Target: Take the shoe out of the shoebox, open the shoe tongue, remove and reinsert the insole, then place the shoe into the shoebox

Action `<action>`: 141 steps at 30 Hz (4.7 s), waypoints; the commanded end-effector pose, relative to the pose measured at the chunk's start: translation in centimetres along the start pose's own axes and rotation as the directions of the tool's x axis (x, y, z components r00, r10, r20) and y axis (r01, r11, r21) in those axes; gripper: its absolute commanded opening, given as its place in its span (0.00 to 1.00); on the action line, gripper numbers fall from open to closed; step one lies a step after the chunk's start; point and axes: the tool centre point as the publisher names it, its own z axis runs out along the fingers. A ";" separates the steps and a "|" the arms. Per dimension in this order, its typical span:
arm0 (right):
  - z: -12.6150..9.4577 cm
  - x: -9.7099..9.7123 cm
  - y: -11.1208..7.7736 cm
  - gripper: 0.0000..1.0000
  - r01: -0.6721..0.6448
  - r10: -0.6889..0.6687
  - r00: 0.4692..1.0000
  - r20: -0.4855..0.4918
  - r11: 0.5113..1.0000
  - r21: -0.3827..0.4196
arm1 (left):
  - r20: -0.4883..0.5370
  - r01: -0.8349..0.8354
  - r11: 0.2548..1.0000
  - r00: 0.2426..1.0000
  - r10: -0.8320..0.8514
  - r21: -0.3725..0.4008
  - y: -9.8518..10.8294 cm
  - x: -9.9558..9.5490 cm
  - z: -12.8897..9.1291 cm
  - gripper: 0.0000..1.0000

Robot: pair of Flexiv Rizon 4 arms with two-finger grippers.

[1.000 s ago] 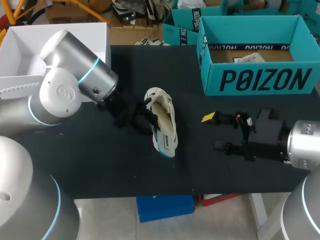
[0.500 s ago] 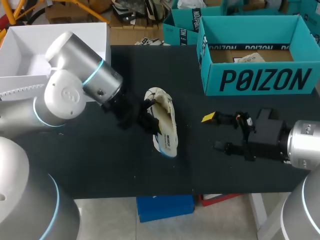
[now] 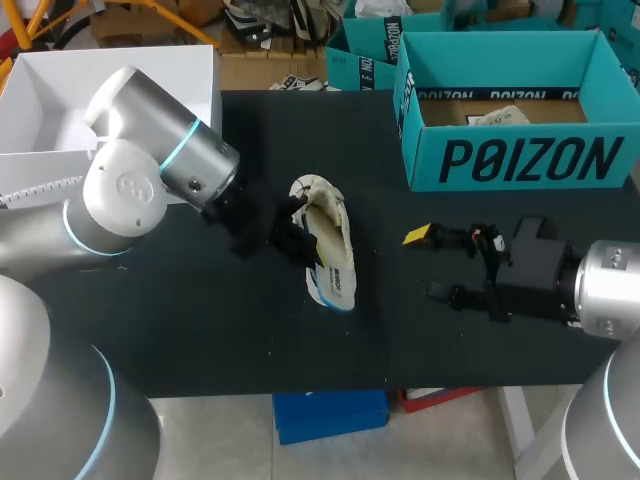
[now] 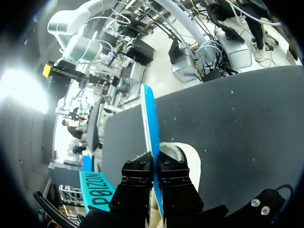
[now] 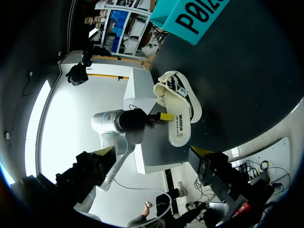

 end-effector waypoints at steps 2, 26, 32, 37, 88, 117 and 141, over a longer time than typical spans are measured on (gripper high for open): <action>0.0 0.0 0.0 1.00 0.000 0.000 1.000 0.001 1.000 -0.001 | 0.014 0.001 1.000 1.000 -0.001 -0.022 0.6 0.4 0.3 0.00; 0.0 0.0 0.0 1.00 0.000 0.000 1.000 0.001 1.000 -0.001 | 0.011 0.041 0.989 0.999 -0.039 -0.145 4.4 0.4 -0.4 0.00; 0.0 0.0 0.0 1.00 0.000 0.000 1.000 0.001 1.000 -0.001 | 0.003 0.058 0.984 0.998 -0.059 -0.167 4.6 0.7 -0.6 0.00; 0.0 0.0 0.0 1.00 0.000 0.000 1.000 0.001 1.000 -0.001 | 0.009 0.057 0.985 0.998 -0.056 -0.160 4.3 0.4 -0.7 0.11; 0.0 0.0 0.0 1.00 0.000 0.000 1.000 0.001 1.000 -0.001 | -0.034 0.030 0.988 0.999 -0.035 -0.150 2.3 -0.2 0.3 0.00; 0.0 0.0 0.0 1.00 0.000 0.000 1.000 0.001 1.000 -0.001 | 0.010 0.195 0.951 0.980 -0.199 -0.241 3.8 0.8 0.3 0.00; 0.0 0.0 0.0 1.00 0.000 0.000 1.000 0.001 1.000 -0.001 | 0.040 0.160 0.965 0.987 -0.155 -0.209 1.6 -0.7 0.0 0.00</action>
